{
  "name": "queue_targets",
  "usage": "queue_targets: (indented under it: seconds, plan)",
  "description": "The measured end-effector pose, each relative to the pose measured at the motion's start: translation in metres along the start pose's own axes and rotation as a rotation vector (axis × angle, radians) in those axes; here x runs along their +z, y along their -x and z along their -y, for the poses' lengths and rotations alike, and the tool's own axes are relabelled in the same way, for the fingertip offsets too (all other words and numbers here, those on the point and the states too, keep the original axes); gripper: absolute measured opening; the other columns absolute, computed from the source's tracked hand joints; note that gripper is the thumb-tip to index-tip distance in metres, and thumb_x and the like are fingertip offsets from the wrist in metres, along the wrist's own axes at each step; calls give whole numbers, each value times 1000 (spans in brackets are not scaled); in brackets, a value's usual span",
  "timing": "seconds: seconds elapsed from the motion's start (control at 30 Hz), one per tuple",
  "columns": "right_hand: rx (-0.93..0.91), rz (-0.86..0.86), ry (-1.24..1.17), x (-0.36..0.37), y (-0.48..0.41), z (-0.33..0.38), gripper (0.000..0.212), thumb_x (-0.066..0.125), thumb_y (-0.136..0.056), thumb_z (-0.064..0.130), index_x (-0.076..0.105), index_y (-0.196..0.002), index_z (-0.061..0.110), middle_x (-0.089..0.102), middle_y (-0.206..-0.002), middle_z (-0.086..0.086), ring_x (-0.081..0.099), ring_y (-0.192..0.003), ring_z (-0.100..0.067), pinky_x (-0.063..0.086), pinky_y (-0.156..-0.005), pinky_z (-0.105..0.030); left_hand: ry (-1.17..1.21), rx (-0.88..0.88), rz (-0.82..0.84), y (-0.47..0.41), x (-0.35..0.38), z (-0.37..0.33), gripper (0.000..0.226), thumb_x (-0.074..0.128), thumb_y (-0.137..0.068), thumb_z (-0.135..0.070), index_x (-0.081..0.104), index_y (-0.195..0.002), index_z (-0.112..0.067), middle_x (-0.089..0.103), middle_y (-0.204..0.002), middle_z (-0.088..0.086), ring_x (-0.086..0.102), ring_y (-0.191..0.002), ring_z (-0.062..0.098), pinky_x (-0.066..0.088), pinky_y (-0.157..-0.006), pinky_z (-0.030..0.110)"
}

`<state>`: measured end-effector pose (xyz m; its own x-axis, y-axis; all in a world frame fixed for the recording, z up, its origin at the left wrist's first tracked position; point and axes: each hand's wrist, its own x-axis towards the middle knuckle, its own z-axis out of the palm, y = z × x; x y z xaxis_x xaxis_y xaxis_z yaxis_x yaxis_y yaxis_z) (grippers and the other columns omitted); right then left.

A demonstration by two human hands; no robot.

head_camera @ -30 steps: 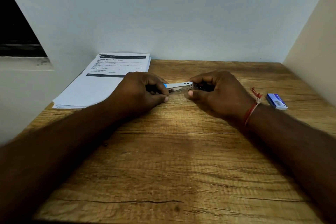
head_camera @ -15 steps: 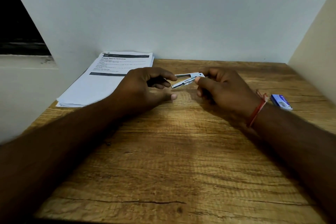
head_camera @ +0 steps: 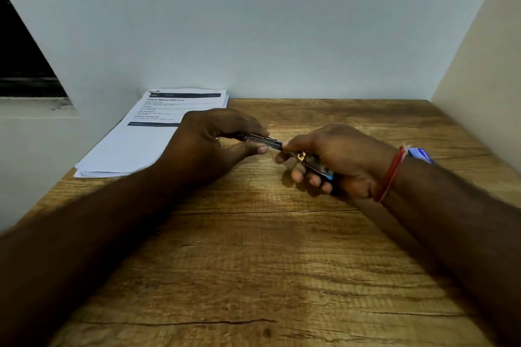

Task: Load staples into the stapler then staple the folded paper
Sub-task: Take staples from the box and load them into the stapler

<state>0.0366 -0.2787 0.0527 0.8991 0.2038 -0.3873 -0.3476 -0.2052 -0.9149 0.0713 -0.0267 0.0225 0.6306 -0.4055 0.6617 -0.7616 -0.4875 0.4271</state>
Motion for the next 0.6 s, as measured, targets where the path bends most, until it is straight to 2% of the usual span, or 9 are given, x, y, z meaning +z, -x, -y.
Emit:
queue_targets:
  seconds: [0.07, 0.13, 0.23, 0.33, 0.43, 0.53, 0.6]
  plan:
    - [-17, 12, 53, -4, 1, 2, 32, 64, -109, 19, 73, -124, -8, 71, -76, -17, 49, -46, -15, 34, -43, -25, 33, -65, 19, 1, 1, 2, 24, 97, -87, -26, 91, -109, -21, 85, -111, -15, 80, -106, 3, 56, -92, 11]
    - [-82, -21, 199, -11, -1, 2, 21, 69, -107, 17, 80, -106, -1, 74, -82, -18, 54, -49, -16, 39, -45, -26, 54, -155, 37, 3, 3, 5, 21, 97, -87, -29, 91, -107, -26, 85, -103, -20, 79, -100, 2, 53, -84, 9]
    - [-237, -197, 465, -18, -8, 1, 22, 77, -104, 20, 86, -87, 11, 80, -73, -10, 62, -50, -11, 49, -45, -25, 124, -278, 101, 4, 5, 8, 14, 95, -90, -30, 91, -103, -29, 86, -98, -20, 79, -94, 5, 57, -81, 19]
    - [-365, -338, 545, -20, -12, -2, 14, 85, -98, 27, 86, -86, 20, 79, -67, 3, 66, -48, -4, 55, -50, -23, 100, -329, 139, 3, 6, 13, 12, 94, -91, -37, 91, -101, -32, 85, -95, -22, 77, -88, 1, 56, -77, 19]
    - [-488, -427, 600, -18, -16, -5, 14, 91, -91, 36, 85, -86, 25, 81, -80, 7, 74, -67, -8, 62, -63, -31, 50, -374, 181, 2, 6, 19, 17, 94, -89, -43, 91, -103, -34, 84, -93, -22, 75, -85, 0, 52, -71, 14]
    - [-556, -443, 588, -17, -21, -8, 14, 93, -89, 37, 84, -89, 26, 80, -85, 9, 72, -71, -4, 58, -66, -26, 60, -384, 185, 1, 5, 20, 17, 94, -90, -43, 92, -104, -33, 85, -91, -17, 73, -80, -1, 50, -67, 12]
    - [-580, -446, 562, -19, -26, -11, 15, 93, -88, 38, 85, -90, 26, 80, -85, 9, 72, -73, -4, 59, -68, -28, 71, -381, 186, 0, 4, 21, 17, 93, -91, -43, 92, -104, -33, 85, -91, -16, 73, -80, 1, 49, -64, 11]
